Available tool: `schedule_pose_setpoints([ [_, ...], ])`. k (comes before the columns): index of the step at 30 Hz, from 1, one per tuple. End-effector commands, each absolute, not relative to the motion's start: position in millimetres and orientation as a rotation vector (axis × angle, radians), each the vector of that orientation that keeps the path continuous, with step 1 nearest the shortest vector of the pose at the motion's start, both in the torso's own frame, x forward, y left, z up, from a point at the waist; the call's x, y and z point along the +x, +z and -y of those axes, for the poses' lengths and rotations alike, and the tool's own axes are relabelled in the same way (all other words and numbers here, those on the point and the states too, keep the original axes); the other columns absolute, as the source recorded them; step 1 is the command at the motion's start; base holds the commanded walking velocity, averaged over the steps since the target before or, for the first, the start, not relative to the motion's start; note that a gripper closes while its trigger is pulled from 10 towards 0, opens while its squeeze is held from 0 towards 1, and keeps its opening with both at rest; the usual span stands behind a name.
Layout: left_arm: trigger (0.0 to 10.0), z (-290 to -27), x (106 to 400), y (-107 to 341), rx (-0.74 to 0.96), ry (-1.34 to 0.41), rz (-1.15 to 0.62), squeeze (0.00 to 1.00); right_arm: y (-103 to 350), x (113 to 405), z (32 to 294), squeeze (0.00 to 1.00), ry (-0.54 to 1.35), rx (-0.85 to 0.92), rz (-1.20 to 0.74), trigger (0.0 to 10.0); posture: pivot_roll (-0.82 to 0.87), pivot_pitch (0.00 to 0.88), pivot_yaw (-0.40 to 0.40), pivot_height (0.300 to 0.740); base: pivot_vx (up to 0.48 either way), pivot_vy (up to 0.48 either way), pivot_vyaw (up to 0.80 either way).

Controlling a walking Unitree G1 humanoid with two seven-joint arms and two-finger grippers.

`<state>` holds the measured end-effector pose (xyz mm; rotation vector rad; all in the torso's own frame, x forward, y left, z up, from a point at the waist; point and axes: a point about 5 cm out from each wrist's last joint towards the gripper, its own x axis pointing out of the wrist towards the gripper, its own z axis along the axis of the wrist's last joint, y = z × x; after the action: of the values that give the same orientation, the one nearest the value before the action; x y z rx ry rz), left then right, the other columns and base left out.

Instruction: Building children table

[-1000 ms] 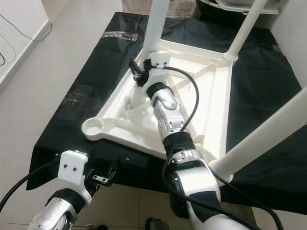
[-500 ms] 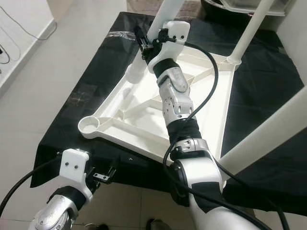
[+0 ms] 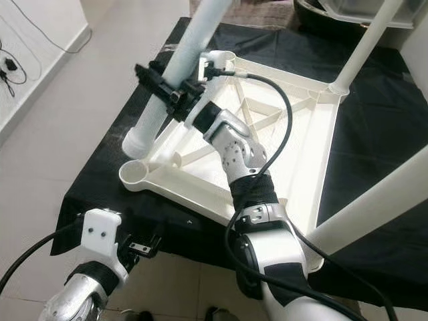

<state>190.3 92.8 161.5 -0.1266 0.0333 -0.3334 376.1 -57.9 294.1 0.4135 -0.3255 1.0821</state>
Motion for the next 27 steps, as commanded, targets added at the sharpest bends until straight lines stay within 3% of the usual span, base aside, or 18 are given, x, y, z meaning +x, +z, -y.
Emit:
schedule_pose_setpoints([
  [1, 10.0, -89.6, 185.6, 159.0, -0.138, -0.358, -0.058, 0.0, 293.9, 376.9, 52.9, 0.0, 1.088, 0.386, 0.328, 10.0, 0.11, 0.196, -0.085, 0.74, 0.0, 0.0, 0.0],
  [6, 10.0, -87.7, 183.2, 157.0, -0.134, -0.341, -0.063, 0.0, 295.1, 377.4, 45.1, 0.0, 1.066, 0.392, 0.317, 10.0, 0.11, 0.203, -0.095, 0.74, 0.0, 0.0, 0.0],
  [8, 10.0, -87.3, 183.6, 156.7, -0.133, -0.338, -0.064, 0.0, 291.1, 382.2, 47.1, 0.0, 0.974, 0.35, 0.309, 10.0, 0.11, 0.202, -0.096, 0.74, 0.0, 0.0, 0.0],
  [12, 10.0, -87.5, 184.4, 155.1, -0.137, -0.339, -0.068, 0.0, 280.7, 402.7, 85.9, 0.0, 0.582, 0.243, 0.315, 10.0, 0.11, 0.192, -0.092, 0.74, 0.0, 0.0, 0.0],
  [16, 10.0, -88.5, 184.0, 154.1, -0.136, -0.344, -0.071, 0.0, 283.7, 409.9, 116.5, 0.0, 0.383, 0.249, 0.34, 10.0, 0.1, 0.185, -0.089, 0.74, 0.0, 0.0, 0.0],
  [27, 10.0, -87.4, 184.3, 152.3, -0.12, -0.35, -0.069, 0.0, 253.7, 403.6, 116.8, 0.0, 0.366, -0.05, 0.285, 10.0, 0.11, 0.165, -0.088, 0.74, 0.0, 0.0, 0.0],
])
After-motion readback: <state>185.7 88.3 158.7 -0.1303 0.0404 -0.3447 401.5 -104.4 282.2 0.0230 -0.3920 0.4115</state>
